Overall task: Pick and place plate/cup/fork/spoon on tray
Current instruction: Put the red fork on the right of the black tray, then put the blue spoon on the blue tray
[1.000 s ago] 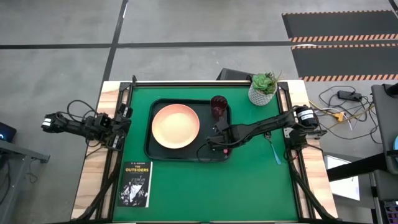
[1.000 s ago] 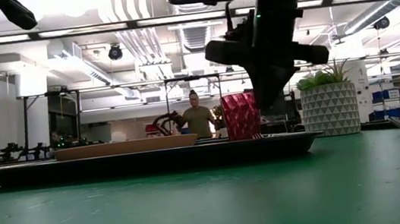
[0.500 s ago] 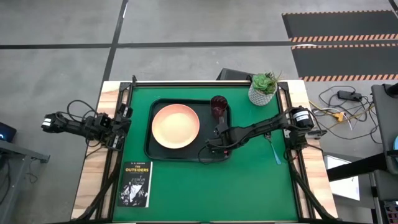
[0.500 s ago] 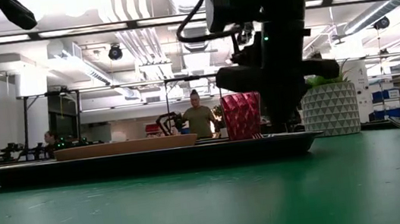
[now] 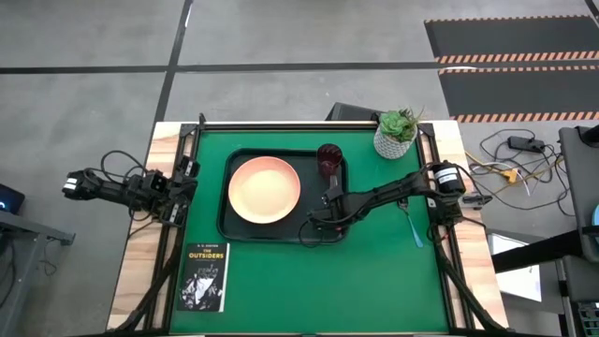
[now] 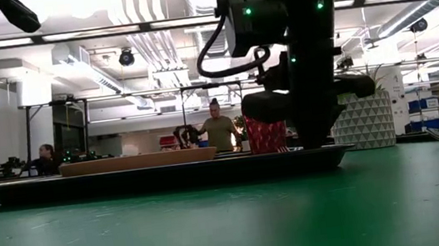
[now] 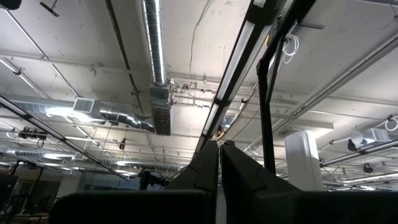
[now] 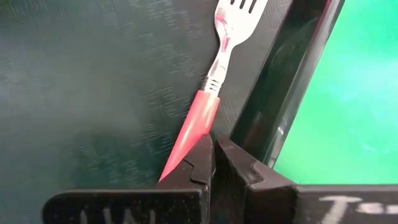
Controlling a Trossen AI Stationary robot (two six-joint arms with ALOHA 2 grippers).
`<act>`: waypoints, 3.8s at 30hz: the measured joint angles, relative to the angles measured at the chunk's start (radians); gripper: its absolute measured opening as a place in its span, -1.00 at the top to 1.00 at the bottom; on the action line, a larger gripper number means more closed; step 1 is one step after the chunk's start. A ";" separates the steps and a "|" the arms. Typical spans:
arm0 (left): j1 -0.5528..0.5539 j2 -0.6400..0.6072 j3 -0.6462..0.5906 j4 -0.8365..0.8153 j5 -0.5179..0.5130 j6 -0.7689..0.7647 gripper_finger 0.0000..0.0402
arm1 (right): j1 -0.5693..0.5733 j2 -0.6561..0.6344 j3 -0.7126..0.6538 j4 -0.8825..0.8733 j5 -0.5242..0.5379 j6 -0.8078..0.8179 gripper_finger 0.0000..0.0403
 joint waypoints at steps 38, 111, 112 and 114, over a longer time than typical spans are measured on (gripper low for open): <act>0.000 0.000 0.000 0.004 0.000 0.000 1.00 | 0.047 -0.165 -0.006 -0.345 0.007 0.048 0.96; 0.000 0.000 0.000 0.002 0.000 0.000 1.00 | -0.032 -0.431 -0.646 -0.117 -0.274 0.240 0.71; 0.000 0.000 0.000 0.002 0.000 0.000 1.00 | -0.032 -0.432 -0.642 -0.117 -0.274 0.238 0.75; 0.000 0.000 0.000 0.002 0.000 0.000 1.00 | -0.032 -0.434 -0.637 -0.114 -0.277 0.238 0.83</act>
